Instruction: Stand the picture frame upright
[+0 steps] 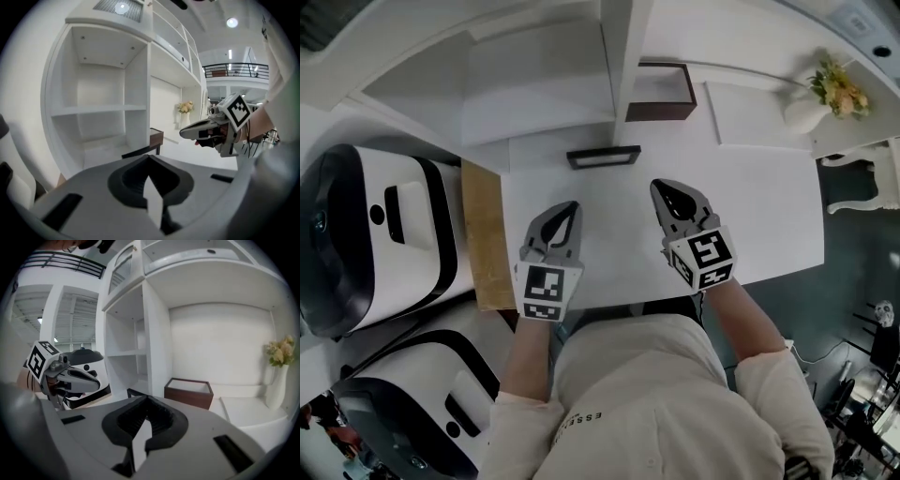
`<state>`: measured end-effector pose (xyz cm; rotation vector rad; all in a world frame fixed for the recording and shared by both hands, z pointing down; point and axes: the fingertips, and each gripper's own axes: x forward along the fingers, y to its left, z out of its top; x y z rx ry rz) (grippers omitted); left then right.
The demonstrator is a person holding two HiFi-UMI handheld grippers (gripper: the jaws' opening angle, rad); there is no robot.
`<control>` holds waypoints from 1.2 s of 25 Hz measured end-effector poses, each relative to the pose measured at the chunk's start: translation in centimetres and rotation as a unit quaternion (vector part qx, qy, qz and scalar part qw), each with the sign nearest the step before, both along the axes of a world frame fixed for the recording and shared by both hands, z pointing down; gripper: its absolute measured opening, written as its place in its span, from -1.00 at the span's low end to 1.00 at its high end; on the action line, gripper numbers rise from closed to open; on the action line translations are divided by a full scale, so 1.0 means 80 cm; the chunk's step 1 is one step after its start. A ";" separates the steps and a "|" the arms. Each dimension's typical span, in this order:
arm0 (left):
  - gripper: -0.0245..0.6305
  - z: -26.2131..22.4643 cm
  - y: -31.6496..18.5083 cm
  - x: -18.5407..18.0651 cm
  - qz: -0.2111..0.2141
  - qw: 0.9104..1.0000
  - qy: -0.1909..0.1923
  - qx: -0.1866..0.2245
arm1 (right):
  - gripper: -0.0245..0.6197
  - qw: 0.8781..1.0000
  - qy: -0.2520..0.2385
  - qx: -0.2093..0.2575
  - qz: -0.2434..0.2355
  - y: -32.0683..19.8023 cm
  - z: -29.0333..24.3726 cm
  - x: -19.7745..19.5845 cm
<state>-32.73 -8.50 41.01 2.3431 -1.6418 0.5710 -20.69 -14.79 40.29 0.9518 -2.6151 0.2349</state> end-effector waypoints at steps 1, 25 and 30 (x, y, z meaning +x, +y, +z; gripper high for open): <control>-0.93 -0.014 0.003 0.001 -0.002 1.000 0.002 0.010 | -0.88 1.000 -0.009 0.011 -0.004 0.005 -0.013 0.001; -0.92 -0.138 0.023 -0.022 -0.041 0.994 0.013 0.099 | -0.89 0.991 -0.077 0.108 -0.009 0.021 -0.144 0.013; -0.92 -0.136 0.025 -0.031 -0.054 0.994 0.017 0.095 | -0.89 0.991 -0.076 0.105 -0.009 0.023 -0.140 0.009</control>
